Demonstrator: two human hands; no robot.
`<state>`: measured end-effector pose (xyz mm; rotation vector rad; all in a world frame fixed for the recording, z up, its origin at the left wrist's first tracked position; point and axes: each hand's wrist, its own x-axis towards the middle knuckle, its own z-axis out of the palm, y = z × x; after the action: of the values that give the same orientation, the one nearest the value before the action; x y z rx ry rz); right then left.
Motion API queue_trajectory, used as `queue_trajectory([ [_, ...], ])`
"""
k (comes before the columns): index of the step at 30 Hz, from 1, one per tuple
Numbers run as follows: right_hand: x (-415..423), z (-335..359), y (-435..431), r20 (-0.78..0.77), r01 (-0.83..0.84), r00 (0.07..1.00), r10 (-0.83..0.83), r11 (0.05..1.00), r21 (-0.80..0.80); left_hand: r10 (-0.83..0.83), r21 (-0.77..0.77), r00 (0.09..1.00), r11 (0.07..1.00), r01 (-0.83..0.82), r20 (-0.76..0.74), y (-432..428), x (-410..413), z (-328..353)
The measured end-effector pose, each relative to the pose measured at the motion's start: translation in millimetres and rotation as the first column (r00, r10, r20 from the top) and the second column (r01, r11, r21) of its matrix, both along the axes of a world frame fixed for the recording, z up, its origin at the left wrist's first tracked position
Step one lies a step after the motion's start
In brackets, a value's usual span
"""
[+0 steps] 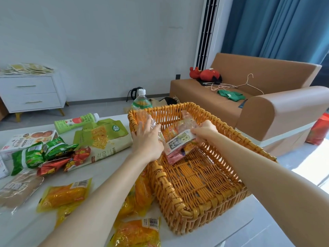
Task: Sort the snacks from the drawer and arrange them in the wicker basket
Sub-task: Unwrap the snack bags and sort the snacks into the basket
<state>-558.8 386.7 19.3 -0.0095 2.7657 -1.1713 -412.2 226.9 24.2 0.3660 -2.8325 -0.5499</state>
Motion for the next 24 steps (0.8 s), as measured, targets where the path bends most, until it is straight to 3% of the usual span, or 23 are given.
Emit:
queue_trajectory([
  [4, 15.4, 20.4, -17.0, -0.320, 0.038, 0.947, -0.037, 0.999, -0.003, 0.003, 0.054, 0.999, 0.999, -0.001, -0.039, 0.0, 1.6, -0.3],
  [7, 26.4, 32.1, -40.6, -0.593, 0.089, 0.803, -0.060, 0.996, 0.019, 0.017, 0.129, 0.996, 0.992, -0.006, -0.084, 1.2, 4.7, 0.2],
  [9, 32.5, 34.4, -51.7, -0.676, 0.039, 0.737, 0.020, 0.997, 0.073, 0.035, 0.196, 0.992, 0.981, -0.010, -0.122, 1.4, 6.0, 0.4],
  [11, 39.3, 33.5, -61.0, -0.638, -0.109, 0.747, 0.187, 0.981, 0.160, 0.059, 0.255, 0.986, 0.967, -0.017, -0.157, 1.3, 7.4, -0.5],
  [13, 46.9, 36.8, -64.4, -0.537, -0.279, 0.785, 0.311, 0.950, 0.142, 0.080, 0.318, 0.977, 0.948, -0.013, -0.199, 1.4, 8.5, -2.1],
  [17, 38.1, 46.3, -50.6, -0.229, -0.365, 0.920, 0.319, 0.909, -0.201, 0.121, 0.392, 0.970, 0.920, -0.029, -0.212, 1.9, 11.1, -3.9],
  [19, 40.9, 45.2, -43.0, -0.181, -0.401, 0.911, 0.370, 0.897, -0.187, 0.141, 0.415, 0.970, 0.909, -0.048, -0.196, 2.8, 11.7, -3.5],
  [24, 69.4, 21.7, -62.4, -0.170, -0.586, 0.797, 0.580, 0.810, 0.017, 0.134, 0.423, 0.974, 0.905, -0.046, -0.180, 4.5, 11.3, -2.7],
])
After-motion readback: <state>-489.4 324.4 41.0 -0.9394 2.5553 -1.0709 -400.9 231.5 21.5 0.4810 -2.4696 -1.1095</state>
